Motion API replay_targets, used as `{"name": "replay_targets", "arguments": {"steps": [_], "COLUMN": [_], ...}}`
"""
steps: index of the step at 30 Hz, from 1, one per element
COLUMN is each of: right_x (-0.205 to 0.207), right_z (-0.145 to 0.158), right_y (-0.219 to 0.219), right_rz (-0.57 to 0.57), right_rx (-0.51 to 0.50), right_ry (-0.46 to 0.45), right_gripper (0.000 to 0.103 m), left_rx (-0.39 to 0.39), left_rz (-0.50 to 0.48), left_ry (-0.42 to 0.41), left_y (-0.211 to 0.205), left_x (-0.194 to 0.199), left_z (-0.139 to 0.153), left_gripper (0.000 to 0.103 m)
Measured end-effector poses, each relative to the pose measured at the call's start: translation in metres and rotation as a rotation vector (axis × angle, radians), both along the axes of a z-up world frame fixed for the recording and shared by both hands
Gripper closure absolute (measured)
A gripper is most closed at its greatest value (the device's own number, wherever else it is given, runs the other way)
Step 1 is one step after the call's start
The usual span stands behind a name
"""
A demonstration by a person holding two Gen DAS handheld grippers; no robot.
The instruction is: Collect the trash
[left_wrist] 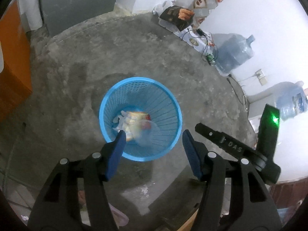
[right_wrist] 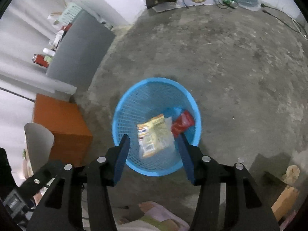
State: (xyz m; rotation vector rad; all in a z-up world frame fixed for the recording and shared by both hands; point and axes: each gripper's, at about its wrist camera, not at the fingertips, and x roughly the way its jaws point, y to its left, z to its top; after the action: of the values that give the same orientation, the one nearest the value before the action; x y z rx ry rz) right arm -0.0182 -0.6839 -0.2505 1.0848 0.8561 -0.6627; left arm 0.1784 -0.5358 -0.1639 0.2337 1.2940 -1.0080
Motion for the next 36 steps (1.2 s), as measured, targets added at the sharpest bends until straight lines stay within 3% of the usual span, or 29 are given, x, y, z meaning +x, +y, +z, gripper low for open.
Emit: {"name": "replay_targets", "arguments": {"steps": [7, 12, 18, 23, 28, 36], "right_x": [-0.016, -0.015, 0.011, 0.042, 0.079, 0.153], "right_z": [0.019, 0.058, 0.115, 0.164, 0.192, 0.226], "right_y": [0.017, 0.037, 0.075, 0.119, 0.172, 0.259], "right_rz": [0.029, 0.091, 0.256, 0.385, 0.527, 0.743], "right_rx": [-0.057, -0.132, -0.239, -0.269, -0.267, -0.286], "right_ry": [0.000, -0.042, -0.082, -0.181, -0.228, -0.284], "right_gripper": [0.052, 0.045, 0.040, 0.035, 0.034, 0.028], "left_rx": [-0.066, -0.134, -0.194, -0.252, -0.269, -0.238], "left_rz": [0.014, 0.023, 0.066, 0.139, 0.269, 0.513], "left_ry": [-0.040, -0.056, -0.078, -0.127, -0.179, -0.295], "left_y": [0.020, 0.061, 0.127, 0.204, 0.293, 0.441], "left_x": [-0.005, -0.012, -0.011, -0.001, 0.010, 0.044], "left_z": [0.029, 0.069, 0.115, 0.155, 0.181, 0.211], "left_gripper": [0.044, 0.036, 0.032, 0.030, 0.030, 0.030]}}
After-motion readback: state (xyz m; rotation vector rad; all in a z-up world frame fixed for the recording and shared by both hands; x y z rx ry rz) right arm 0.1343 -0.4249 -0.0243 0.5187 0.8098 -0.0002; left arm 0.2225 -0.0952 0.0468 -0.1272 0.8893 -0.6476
